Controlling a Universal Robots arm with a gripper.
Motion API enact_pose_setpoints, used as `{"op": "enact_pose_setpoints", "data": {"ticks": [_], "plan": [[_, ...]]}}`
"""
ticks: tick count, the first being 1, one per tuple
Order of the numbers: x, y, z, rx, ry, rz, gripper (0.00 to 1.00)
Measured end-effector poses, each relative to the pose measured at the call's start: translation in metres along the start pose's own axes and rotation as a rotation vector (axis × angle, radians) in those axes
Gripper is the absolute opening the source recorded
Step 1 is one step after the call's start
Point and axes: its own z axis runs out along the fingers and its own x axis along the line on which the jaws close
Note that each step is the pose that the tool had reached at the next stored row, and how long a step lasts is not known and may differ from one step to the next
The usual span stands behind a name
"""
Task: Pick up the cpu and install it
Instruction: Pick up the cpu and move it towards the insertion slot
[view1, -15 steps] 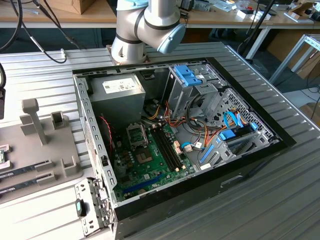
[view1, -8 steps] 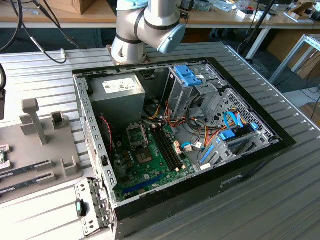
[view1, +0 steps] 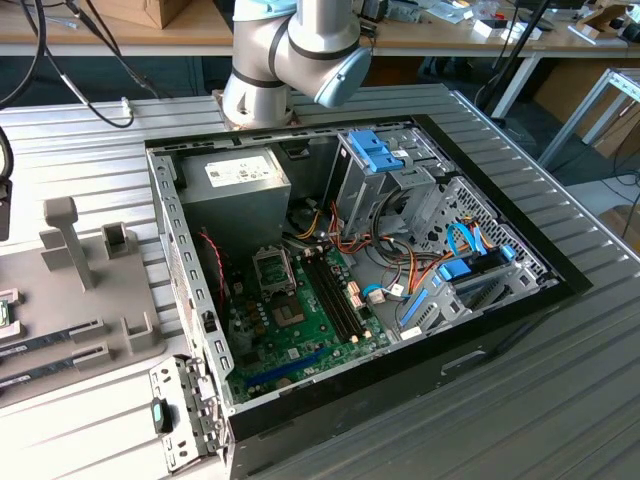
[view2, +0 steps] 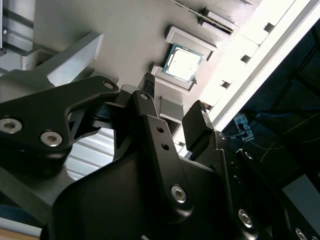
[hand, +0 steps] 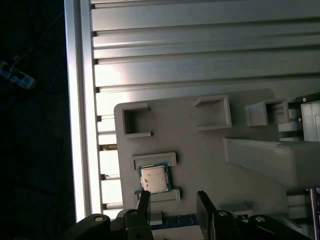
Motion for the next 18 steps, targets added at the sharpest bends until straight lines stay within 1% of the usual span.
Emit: {"op": "enact_pose_setpoints", "data": {"ticks": [18], "plan": [[0.0001, -0.0002, 0.0048, 0.0000, 0.0000, 0.000, 0.49]]}}
